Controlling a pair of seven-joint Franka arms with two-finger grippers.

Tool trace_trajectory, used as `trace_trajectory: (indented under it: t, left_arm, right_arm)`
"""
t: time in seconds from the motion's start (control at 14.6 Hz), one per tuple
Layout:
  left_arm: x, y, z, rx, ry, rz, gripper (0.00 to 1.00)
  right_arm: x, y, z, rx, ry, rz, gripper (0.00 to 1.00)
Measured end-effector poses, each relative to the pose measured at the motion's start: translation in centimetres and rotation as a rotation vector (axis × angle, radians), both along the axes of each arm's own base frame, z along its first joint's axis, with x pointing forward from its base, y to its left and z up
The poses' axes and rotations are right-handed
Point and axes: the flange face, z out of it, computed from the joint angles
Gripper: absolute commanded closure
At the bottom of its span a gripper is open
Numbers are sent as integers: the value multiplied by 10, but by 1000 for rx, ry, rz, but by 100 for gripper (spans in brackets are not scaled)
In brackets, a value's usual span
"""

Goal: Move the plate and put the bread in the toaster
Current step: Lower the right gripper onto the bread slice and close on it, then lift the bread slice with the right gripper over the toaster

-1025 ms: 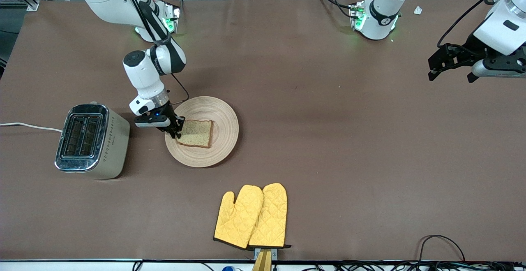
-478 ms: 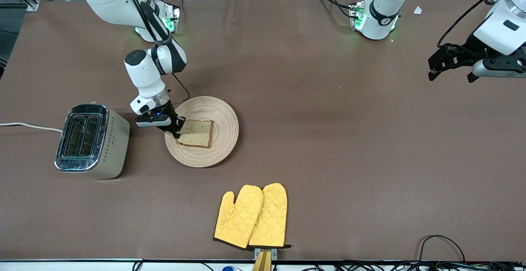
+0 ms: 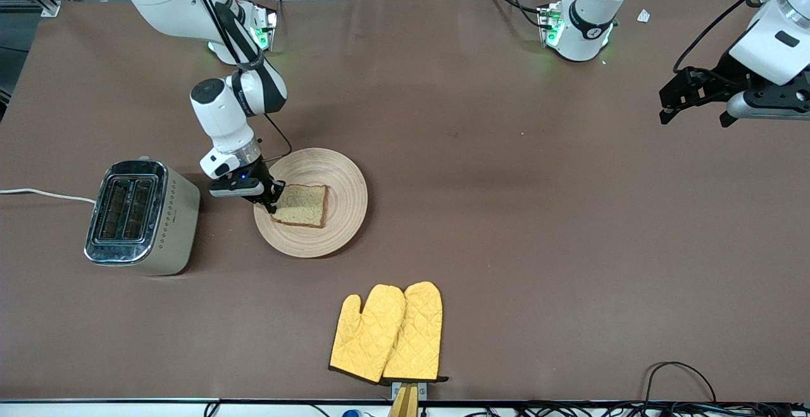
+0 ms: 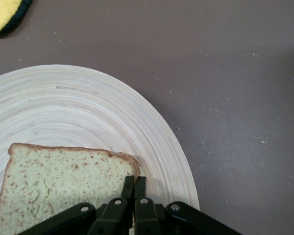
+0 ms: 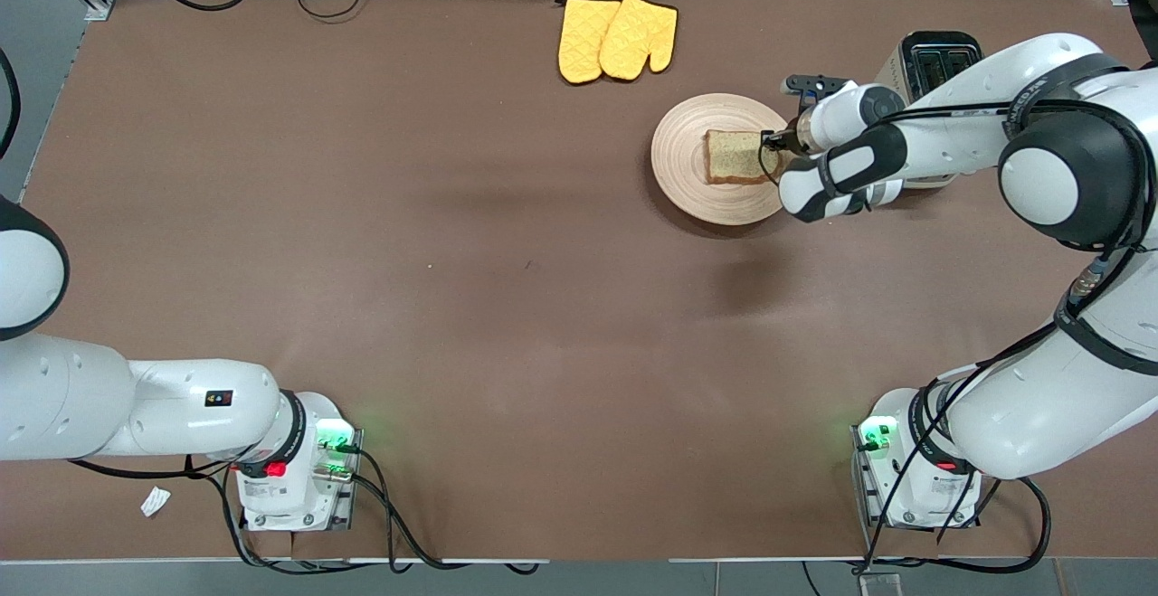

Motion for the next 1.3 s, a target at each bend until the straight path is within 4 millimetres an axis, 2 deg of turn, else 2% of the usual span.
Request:
trace_trajectory:
  t: [0.14, 0.27, 0.68, 0.96, 1.09, 1.3]
  left_arm:
    - [0, 0, 0, 0, 0, 0, 0]
    - [0, 0, 0, 0, 0, 0, 0]
    - [0, 0, 0, 0, 0, 0, 0]
    - [0, 0, 0, 0, 0, 0, 0]
    - [0, 0, 0, 0, 1, 0, 0]
    - [0, 0, 0, 0, 1, 0, 0]
  right_arm:
    - [15, -2, 17, -3, 60, -13, 99]
    - [31, -4, 47, 1, 129, -28, 99]
    - [58, -2, 196, 0, 352, -44, 99]
    - [75, -15, 281, -157, 416, -69, 99]
    - [79, -21, 312, -223, 410, -73, 99]
    - [83, -33, 344, -333, 380, -71, 99]
